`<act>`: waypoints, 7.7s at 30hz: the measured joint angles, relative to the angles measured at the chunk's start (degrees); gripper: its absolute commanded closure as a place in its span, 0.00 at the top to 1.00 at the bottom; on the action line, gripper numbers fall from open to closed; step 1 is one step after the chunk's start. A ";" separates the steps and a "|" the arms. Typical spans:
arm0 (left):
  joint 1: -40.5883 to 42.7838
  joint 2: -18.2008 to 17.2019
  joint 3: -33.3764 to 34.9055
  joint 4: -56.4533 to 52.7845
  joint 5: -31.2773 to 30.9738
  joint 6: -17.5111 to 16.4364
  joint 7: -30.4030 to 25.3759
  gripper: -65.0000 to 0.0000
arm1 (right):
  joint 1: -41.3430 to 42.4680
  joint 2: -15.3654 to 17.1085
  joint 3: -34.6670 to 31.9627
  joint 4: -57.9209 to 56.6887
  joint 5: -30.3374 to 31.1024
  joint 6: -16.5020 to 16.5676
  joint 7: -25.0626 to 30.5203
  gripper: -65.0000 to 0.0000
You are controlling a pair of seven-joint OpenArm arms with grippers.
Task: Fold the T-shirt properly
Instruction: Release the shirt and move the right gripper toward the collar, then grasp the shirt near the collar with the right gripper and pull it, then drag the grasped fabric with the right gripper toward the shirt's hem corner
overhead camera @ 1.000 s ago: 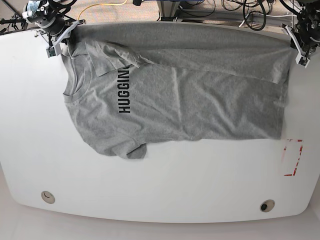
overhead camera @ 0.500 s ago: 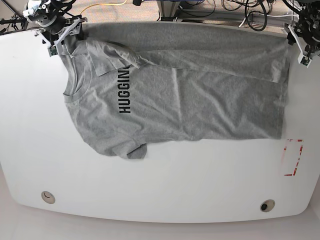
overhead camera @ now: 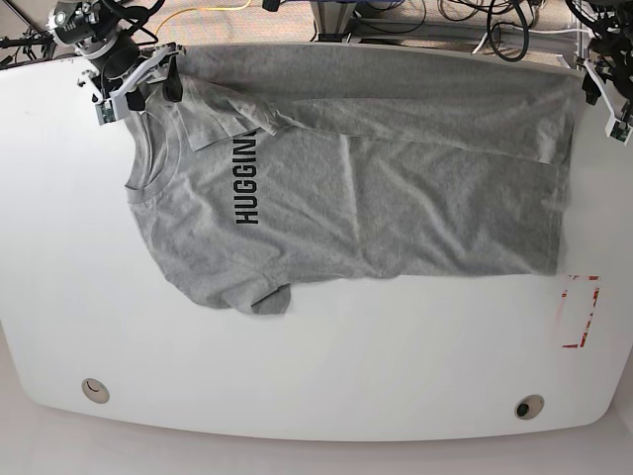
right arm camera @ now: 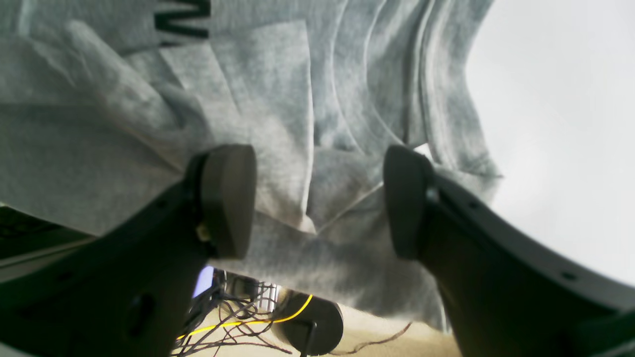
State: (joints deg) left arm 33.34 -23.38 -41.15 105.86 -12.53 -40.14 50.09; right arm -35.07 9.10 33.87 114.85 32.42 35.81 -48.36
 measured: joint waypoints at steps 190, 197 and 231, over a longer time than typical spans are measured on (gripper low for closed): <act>-1.42 0.31 0.26 -3.39 0.72 0.00 0.00 0.55 | 27.76 -0.83 -21.33 -15.65 -18.99 -0.39 3.02 0.00; -1.42 0.28 0.28 -3.39 0.72 0.00 0.00 0.55 | 28.22 -0.83 -21.11 -15.69 -19.12 -0.44 2.93 0.17; -7.98 0.66 -0.70 -3.17 0.66 -0.04 3.13 0.55 | 49.68 4.09 -14.05 -37.81 -27.89 -0.17 6.32 0.75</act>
State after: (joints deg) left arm 25.36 -22.72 -41.85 102.69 -11.88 -40.18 53.21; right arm 14.61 13.19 19.81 77.03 4.54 35.64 -42.04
